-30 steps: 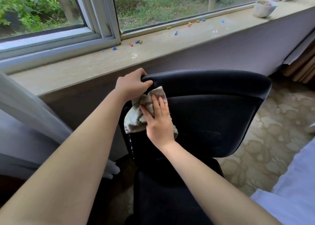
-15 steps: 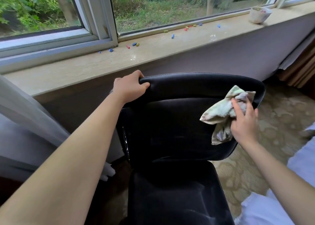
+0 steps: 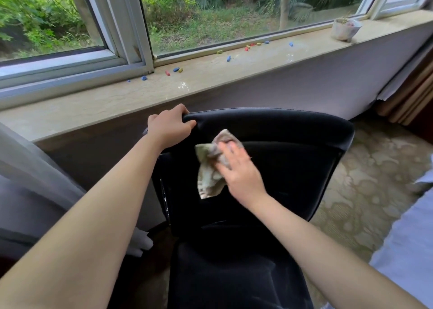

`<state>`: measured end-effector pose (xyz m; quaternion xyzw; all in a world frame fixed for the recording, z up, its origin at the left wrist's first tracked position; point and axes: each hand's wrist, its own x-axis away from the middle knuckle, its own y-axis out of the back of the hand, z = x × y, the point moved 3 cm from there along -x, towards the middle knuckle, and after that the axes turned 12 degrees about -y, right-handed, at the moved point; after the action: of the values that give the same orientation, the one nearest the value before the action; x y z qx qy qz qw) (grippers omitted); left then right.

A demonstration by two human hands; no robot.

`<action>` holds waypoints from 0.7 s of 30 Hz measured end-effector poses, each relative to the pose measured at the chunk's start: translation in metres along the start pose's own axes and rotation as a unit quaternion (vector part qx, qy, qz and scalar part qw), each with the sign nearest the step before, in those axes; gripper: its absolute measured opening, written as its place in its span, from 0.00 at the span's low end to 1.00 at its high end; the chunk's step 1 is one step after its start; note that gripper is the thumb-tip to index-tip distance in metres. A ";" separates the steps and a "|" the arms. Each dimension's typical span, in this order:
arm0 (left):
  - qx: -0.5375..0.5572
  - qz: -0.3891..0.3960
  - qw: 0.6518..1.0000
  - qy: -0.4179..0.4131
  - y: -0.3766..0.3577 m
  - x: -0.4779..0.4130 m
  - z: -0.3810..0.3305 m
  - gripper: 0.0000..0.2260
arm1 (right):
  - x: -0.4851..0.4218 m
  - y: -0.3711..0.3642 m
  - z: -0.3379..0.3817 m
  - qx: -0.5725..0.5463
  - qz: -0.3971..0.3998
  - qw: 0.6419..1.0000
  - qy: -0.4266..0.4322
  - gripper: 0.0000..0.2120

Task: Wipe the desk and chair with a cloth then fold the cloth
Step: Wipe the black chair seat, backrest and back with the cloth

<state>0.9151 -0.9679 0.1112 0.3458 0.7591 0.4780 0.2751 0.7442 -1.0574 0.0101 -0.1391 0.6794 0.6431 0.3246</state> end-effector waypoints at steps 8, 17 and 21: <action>0.003 -0.059 0.995 0.078 -0.023 0.009 -0.030 0.15 | -0.002 0.003 -0.021 0.032 0.080 0.986 0.141 0.10; 0.037 -0.033 0.995 0.088 -0.028 0.001 -0.052 0.21 | 0.054 0.093 -0.202 0.151 0.108 0.982 0.036 0.19; 0.002 -0.082 0.991 0.104 -0.041 0.001 -0.095 0.30 | 0.085 0.083 -0.203 0.118 0.042 0.992 -0.014 0.18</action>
<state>0.8328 -1.0301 0.1104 0.2308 0.8104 0.4859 0.2322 0.5771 -1.2224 0.0145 -0.0623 0.7510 0.5737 0.3209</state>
